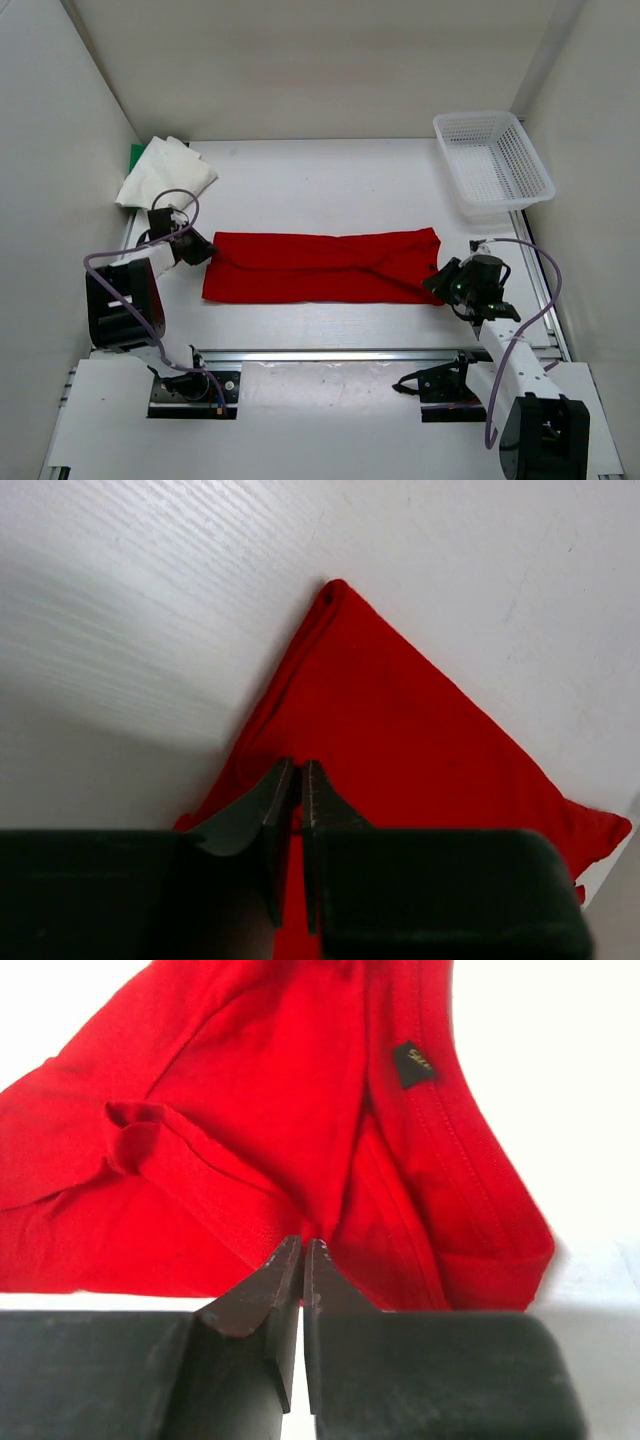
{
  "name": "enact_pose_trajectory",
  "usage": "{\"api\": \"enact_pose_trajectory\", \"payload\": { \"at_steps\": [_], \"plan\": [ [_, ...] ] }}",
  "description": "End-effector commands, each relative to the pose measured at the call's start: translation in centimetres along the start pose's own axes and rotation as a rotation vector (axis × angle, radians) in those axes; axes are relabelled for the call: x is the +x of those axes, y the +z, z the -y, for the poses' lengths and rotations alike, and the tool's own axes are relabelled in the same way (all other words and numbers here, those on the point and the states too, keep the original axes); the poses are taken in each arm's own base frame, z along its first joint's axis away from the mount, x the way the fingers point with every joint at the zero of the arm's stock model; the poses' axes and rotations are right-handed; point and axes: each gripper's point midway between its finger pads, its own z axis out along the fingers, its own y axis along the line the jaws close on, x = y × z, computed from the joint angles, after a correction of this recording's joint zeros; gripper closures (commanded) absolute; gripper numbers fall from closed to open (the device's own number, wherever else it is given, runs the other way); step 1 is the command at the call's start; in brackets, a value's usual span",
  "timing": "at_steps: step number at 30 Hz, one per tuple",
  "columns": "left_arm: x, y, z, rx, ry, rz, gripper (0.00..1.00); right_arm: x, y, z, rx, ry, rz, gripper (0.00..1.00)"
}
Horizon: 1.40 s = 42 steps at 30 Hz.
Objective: Fold and stack the t-shirts
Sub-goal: Grap the side of the flattened tshirt furthest away from the robot with both arms, then fold the other side of the tshirt into a rectangle
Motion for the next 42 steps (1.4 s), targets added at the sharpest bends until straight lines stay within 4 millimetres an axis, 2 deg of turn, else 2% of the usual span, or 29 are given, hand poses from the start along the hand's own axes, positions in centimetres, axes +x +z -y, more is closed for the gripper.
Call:
{"api": "enact_pose_trajectory", "payload": {
  "at_steps": [1, 2, 6, 7, 8, 9, 11, 12, 13, 14, 15, 16, 18, 19, 20, 22, 23, 24, 26, 27, 28, 29, 32, 35, 36, 37, 38, 39, 42],
  "plan": [
    [-0.8, -1.3, 1.3, 0.064, -0.016, 0.043, 0.78, -0.8, -0.1, -0.1, -0.008, 0.007, 0.035, 0.97],
    [-1.3, -2.0, 1.5, 0.068, -0.023, 0.073, 0.77, -1.4, -0.3, -0.1, 0.000, 0.000, 0.057, 0.96],
    [-3.5, -4.7, 1.4, 0.059, -0.050, 0.216, 0.70, -2.2, -0.6, -0.4, 0.006, -0.008, 0.084, 0.75],
    [-3.6, -4.9, 1.2, 0.049, -0.054, 0.235, 0.69, -3.0, -0.8, -0.9, 0.004, -0.025, 0.110, 0.73],
    [-4.1, -5.4, 1.3, 0.047, -0.055, 0.267, 0.70, -3.1, -1.0, -1.3, 0.004, -0.035, 0.106, 0.70],
    [-4.3, -5.7, 1.5, 0.050, -0.050, 0.282, 0.71, -3.9, -1.3, -2.0, 0.007, -0.071, 0.129, 0.68],
    [-4.8, -6.1, 1.7, 0.022, -0.009, 0.327, 0.76, -4.6, -1.8, -3.0, 0.004, -0.105, 0.152, 0.67],
    [-4.9, -6.4, 2.2, 0.016, 0.010, 0.348, 0.78, -4.9, -1.9, -3.9, -0.016, -0.134, 0.163, 0.70],
    [-4.5, -6.6, 3.1, 0.035, 0.031, 0.358, 0.78, -4.8, -1.8, -4.8, -0.043, -0.146, 0.158, 0.77],
    [-5.0, -7.2, 3.5, 0.052, 0.035, 0.404, 0.79, -4.7, -1.4, -5.2, -0.055, -0.155, 0.135, 0.83],
    [-4.7, -7.3, 4.2, 0.073, 0.039, 0.414, 0.79, -4.8, -1.2, -6.6, -0.095, -0.175, 0.130, 0.99],
    [-4.7, -7.8, 5.6, 0.124, 0.061, 0.443, 0.78, -4.4, -0.4, -7.9, -0.131, -0.211, 0.096, 1.00],
    [-3.1, -7.5, 8.0, 0.185, 0.111, 0.412, 0.78, -4.3, 1.3, -9.3, -0.158, -0.256, 0.059, 1.00],
    [-1.4, -7.1, 9.8, 0.221, 0.157, 0.365, 0.79, -4.1, 2.5, -10.2, -0.176, -0.279, 0.016, 1.00],
    [-0.5, -6.6, 10.8, 0.229, 0.191, 0.332, 0.79, -3.5, 3.9, -9.9, -0.158, -0.279, -0.036, 1.00],
    [3.1, -6.0, 13.4, 0.293, 0.281, 0.245, 0.80, -3.8, 5.5, -12.1, -0.231, -0.315, -0.076, 0.93],
    [5.1, -5.4, 14.1, 0.317, 0.316, 0.199, 0.81, -3.2, 6.5, -12.1, -0.235, -0.331, -0.109, 0.88],
    [5.8, -5.6, 14.8, 0.338, 0.324, 0.184, 0.80, -4.0, 7.0, -12.8, -0.237, -0.348, -0.089, 0.85],
    [9.2, -4.8, 14.7, 0.362, 0.357, 0.103, 0.81, -2.8, 8.6, -12.6, -0.221, -0.375, -0.161, 0.80],
    [10.0, -4.8, 15.0, 0.382, 0.360, 0.085, 0.81, -3.2, 8.9, -13.1, -0.220, -0.389, -0.158, 0.78],
    [11.2, -4.7, 15.2, 0.403, 0.365, 0.055, 0.81, -3.1, 9.7, -12.7, -0.202, -0.390, -0.171, 0.75],
    [11.8, -4.6, 15.0, 0.409, 0.367, 0.043, 0.82, -2.1, 9.9, -11.9, -0.182, -0.384, -0.218, 0.72],
    [12.9, -4.0, 13.7, 0.408, 0.361, 0.013, 0.83, -1.2, 10.0, -11.1, -0.177, -0.381, -0.237, 0.64],
    [13.5, -3.7, 12.8, 0.406, 0.339, -0.002, 0.83, -0.1, 10.4, -10.5, -0.176, -0.377, -0.279, 0.60],
    [13.8, -3.7, 12.8, 0.411, 0.342, -0.009, 0.83, 0.6, 10.4, -10.2, -0.166, -0.380, -0.305, 0.63],
    [13.8, -3.5, 12.6, 0.407, 0.340, -0.009, 0.83, 0.7, 10.6, -10.0, -0.163, -0.383, -0.314, 0.70],
    [13.8, -3.7, 12.8, 0.416, 0.336, -0.008, 0.83, 1.2, 10.4, -10.0, -0.147, -0.393, -0.326, 0.85],
    [14.1, -3.6, 12.9, 0.420, 0.342, -0.016, 0.83, 1.2, 10.2, -10.0, -0.137, -0.396, -0.320, 0.94],
    [14.4, -3.7, 12.7, 0.425, 0.336, -0.015, 0.84, 2.3, 8.9, -10.1, -0.130, -0.404, -0.319, 1.00]
  ]
}}
